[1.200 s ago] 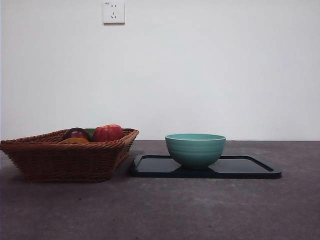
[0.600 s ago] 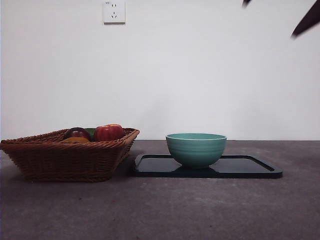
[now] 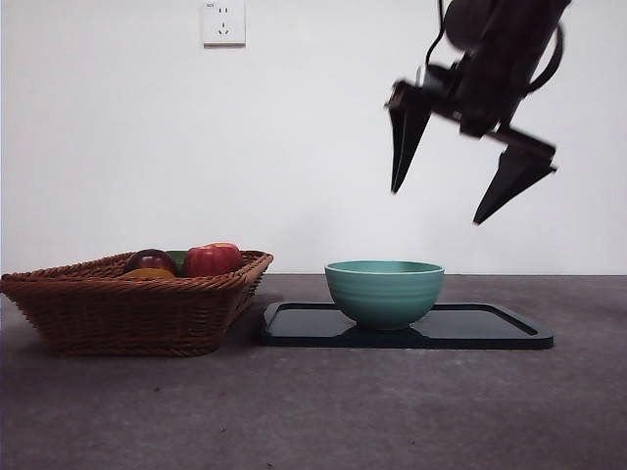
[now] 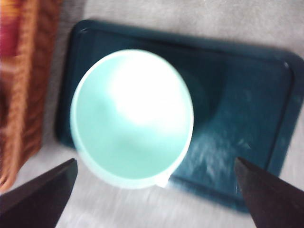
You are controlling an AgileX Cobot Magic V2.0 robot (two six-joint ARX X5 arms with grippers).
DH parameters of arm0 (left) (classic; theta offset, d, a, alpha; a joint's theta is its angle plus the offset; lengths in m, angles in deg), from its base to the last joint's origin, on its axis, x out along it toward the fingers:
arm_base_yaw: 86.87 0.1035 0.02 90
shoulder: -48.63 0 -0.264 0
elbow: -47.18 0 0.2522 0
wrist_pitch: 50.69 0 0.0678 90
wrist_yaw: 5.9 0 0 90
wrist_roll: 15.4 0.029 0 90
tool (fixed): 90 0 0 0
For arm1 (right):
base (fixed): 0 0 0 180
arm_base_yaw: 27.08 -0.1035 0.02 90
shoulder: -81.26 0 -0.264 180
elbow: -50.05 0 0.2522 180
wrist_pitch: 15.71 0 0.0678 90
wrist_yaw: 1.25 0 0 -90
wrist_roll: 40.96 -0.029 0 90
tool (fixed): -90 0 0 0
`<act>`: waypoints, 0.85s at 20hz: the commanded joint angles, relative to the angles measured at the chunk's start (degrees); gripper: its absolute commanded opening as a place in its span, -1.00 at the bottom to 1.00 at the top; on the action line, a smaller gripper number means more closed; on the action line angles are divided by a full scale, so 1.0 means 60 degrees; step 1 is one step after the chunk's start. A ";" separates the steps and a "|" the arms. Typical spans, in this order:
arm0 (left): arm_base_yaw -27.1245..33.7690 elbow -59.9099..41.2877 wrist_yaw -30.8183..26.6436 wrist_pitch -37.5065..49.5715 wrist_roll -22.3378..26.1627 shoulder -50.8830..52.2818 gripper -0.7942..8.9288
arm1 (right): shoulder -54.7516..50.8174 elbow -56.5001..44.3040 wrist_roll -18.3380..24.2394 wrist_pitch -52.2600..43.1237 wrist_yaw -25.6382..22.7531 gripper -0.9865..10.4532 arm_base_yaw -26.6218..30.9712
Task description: Pick up the wifruite, put it on the bowl, pick up the plate, put it on desk
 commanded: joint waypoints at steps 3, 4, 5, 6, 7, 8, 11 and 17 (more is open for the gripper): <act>-0.0062 0.0109 -0.0011 0.0153 -0.0018 -0.0055 0.50 | 0.1297 0.0616 0.0171 -0.0066 -0.0291 0.15 -0.0051; -0.0062 0.0109 -0.0011 0.0153 -0.0018 -0.0055 0.50 | 0.1515 0.0619 0.0171 -0.0058 -0.0448 0.14 -0.0051; -0.0062 0.0109 -0.0011 0.0153 -0.0018 -0.0055 0.50 | 0.1723 0.0619 0.0171 -0.0058 -0.0532 0.13 -0.0051; -0.0062 0.0109 -0.0011 0.0153 0.0004 -0.0055 0.50 | 0.1909 0.0619 0.0168 -0.0062 -0.0561 0.12 -0.0051; -0.0062 0.0109 -0.0011 0.0153 0.0047 -0.0055 0.50 | 0.2069 0.0616 0.0135 -0.0055 -0.0637 0.12 -0.0051; -0.0062 0.0109 -0.0011 0.0153 0.0051 -0.0055 0.50 | 0.2208 0.0612 0.0138 -0.0077 -0.0688 0.10 -0.0066; -0.0062 0.0109 -0.0011 0.0160 0.0055 -0.0055 0.50 | 0.2470 0.0612 0.0128 -0.0113 -0.0685 -0.15 -0.0087; -0.0062 0.0109 -0.0011 0.0160 0.0058 -0.0055 0.50 | 0.2499 0.0623 -0.0015 -0.0288 -0.0674 -0.73 -0.0106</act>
